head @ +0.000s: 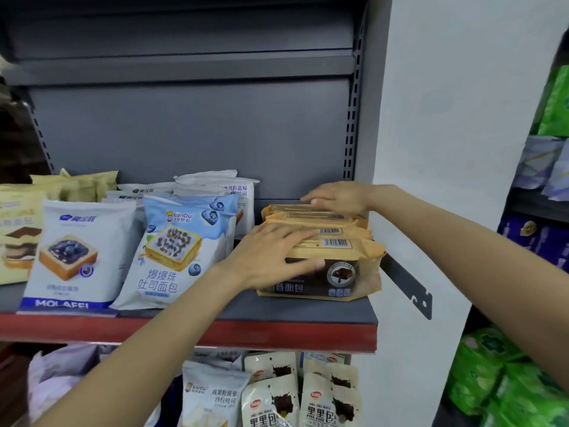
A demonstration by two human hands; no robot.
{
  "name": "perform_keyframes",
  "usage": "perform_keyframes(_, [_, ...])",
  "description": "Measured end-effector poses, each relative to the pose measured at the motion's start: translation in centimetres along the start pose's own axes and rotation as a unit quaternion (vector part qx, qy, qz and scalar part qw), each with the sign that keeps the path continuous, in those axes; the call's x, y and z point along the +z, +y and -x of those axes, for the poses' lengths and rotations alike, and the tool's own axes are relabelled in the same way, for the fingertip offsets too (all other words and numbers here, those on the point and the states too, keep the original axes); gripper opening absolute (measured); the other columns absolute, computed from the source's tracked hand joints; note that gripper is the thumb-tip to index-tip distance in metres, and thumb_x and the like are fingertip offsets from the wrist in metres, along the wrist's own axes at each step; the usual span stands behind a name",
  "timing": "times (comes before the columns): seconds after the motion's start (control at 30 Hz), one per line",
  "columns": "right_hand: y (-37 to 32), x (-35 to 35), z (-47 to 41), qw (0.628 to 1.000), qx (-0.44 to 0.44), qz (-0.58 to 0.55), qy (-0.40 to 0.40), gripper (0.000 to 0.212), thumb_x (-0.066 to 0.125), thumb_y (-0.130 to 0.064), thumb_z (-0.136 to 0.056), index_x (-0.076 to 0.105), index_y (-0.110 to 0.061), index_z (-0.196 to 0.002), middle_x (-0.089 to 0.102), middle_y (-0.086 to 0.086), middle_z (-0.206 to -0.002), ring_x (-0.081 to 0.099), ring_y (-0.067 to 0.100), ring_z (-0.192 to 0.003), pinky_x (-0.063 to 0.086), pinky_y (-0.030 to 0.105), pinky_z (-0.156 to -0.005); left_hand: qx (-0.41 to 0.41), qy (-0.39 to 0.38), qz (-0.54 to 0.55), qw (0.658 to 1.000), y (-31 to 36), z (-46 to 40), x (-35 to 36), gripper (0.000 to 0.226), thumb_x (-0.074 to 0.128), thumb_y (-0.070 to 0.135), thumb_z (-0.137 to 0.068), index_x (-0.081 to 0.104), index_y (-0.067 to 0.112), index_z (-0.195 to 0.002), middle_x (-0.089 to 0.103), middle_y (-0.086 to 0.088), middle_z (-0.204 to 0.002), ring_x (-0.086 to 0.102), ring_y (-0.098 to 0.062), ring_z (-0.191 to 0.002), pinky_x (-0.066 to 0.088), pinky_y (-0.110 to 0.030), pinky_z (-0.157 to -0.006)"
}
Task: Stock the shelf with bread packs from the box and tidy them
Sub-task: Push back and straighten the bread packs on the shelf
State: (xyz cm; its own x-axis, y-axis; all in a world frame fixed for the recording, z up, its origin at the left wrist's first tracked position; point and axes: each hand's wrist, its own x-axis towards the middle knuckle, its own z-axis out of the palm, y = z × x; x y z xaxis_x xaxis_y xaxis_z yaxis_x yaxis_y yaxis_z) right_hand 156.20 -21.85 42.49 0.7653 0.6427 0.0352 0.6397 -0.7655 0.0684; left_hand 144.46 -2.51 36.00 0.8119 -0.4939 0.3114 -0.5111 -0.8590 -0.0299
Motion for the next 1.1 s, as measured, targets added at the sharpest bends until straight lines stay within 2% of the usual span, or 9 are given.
perform_keyframes(0.1, [0.6, 0.3, -1.9, 0.999, -0.008, 0.044, 0.009, 0.038, 0.036, -0.03, -0.101, 0.043, -0.027, -0.138, 0.047, 0.001, -0.139, 0.042, 0.02, -0.128, 0.034, 0.039, -0.107, -0.049, 0.05, 0.105, 0.992, -0.4, -0.6, -0.6, 0.056, 0.019, 0.06, -0.094, 0.039, 0.036, -0.142, 0.04, 0.011, -0.147, 0.03, -0.01, -0.138, 0.017, -0.027, -0.109])
perform_keyframes(0.2, [0.6, 1.3, -3.2, 0.998, -0.022, 0.04, 0.033, 0.037, 0.042, -0.026, -0.099, 0.047, -0.032, -0.134, 0.052, -0.002, -0.134, 0.046, 0.019, -0.122, 0.04, 0.043, -0.101, -0.128, 0.07, 0.109, 0.983, -2.0, -1.8, -0.9, 0.042, 0.028, 0.043, -0.101, 0.041, 0.035, -0.14, 0.041, 0.01, -0.147, 0.033, -0.015, -0.136, 0.022, -0.032, -0.111])
perform_keyframes(0.3, [0.5, 2.4, -3.9, 1.0, -0.025, 0.015, -0.004, 0.039, 0.038, -0.028, -0.1, 0.041, -0.039, -0.138, 0.05, -0.002, -0.139, 0.046, 0.02, -0.125, 0.037, 0.041, -0.105, -0.161, -0.03, 0.102, 0.981, -3.0, -3.0, -1.3, 0.042, 0.028, 0.043, -0.101, 0.035, 0.039, -0.143, 0.031, 0.01, -0.153, 0.029, -0.018, -0.14, 0.023, -0.04, -0.114])
perform_keyframes(0.43, [1.0, 2.5, -3.4, 0.998, 0.006, 0.026, -0.049, 0.04, 0.024, -0.037, -0.103, 0.026, -0.056, -0.138, 0.049, -0.002, -0.14, 0.052, 0.021, -0.115, 0.039, 0.037, -0.101, -0.143, -0.12, 0.086, 0.979, -3.1, -3.4, -1.4, 0.044, 0.022, 0.041, -0.102, 0.024, 0.042, -0.146, 0.016, 0.015, -0.157, 0.017, -0.011, -0.144, 0.015, -0.038, -0.115])
perform_keyframes(0.53, [0.9, 1.9, -2.3, 0.996, 0.026, 0.06, -0.06, 0.039, 0.018, -0.042, -0.102, 0.019, -0.059, -0.137, 0.059, 0.002, -0.119, 0.052, 0.014, -0.082, 0.044, 0.032, -0.084, -0.154, -0.107, 0.061, 0.98, -2.7, -3.2, -1.5, 0.044, 0.021, 0.041, -0.102, 0.024, 0.044, -0.145, 0.016, 0.011, -0.158, 0.021, -0.016, -0.143, 0.018, -0.042, -0.113])
perform_keyframes(0.63, [0.6, 1.6, -1.5, 0.993, 0.034, 0.09, -0.069, 0.041, 0.015, -0.045, -0.101, 0.015, -0.056, -0.141, 0.053, -0.004, -0.09, 0.051, 0.014, -0.073, 0.045, 0.033, -0.079, -0.154, -0.107, 0.027, 0.982, -2.6, -3.3, -1.4, 0.044, 0.02, 0.043, -0.101, 0.023, 0.046, -0.145, 0.016, 0.009, -0.158, 0.024, -0.021, -0.142, 0.02, -0.047, -0.113])
perform_keyframes(0.83, [1.8, 1.7, -0.5, 0.985, 0.04, 0.156, -0.069, 0.056, 0.01, -0.062, -0.094, 0.018, -0.043, -0.146, 0.061, 0.003, -0.121, 0.056, 0.016, -0.095, 0.043, 0.03, -0.08, -0.176, -0.105, 0.001, 0.979, -2.6, -3.0, -1.2, 0.047, 0.019, 0.049, -0.099, 0.022, 0.044, -0.145, 0.022, 0.004, -0.156, 0.026, -0.027, -0.14, 0.021, -0.046, -0.111])
perform_keyframes(0.93, [1.8, 1.7, -0.3, 0.995, 0.012, 0.084, -0.058, 0.058, 0.015, -0.065, -0.092, 0.018, -0.043, -0.146, 0.046, -0.002, -0.141, 0.045, 0.02, -0.125, 0.037, 0.036, -0.097, -0.189, -0.097, -0.015, 0.977, -2.5, -3.3, -1.0, 0.05, 0.018, 0.057, -0.096, 0.025, 0.044, -0.144, 0.032, -0.002, -0.15, 0.03, -0.028, -0.137, 0.024, -0.047, -0.108])
perform_keyframes(1.1, [0.4, 2.5, -1.5, 0.996, -0.024, -0.074, -0.05, 0.058, 0.023, -0.059, -0.094, 0.016, -0.04, -0.148, 0.027, -0.006, -0.153, 0.025, 0.018, -0.14, 0.021, 0.039, -0.111, -0.155, -0.081, 0.032, 0.984, -2.1, -3.4, -1.0, 0.054, 0.019, 0.055, -0.098, 0.027, 0.034, -0.147, 0.023, 0.007, -0.156, 0.02, -0.015, -0.142, 0.019, -0.043, -0.114])
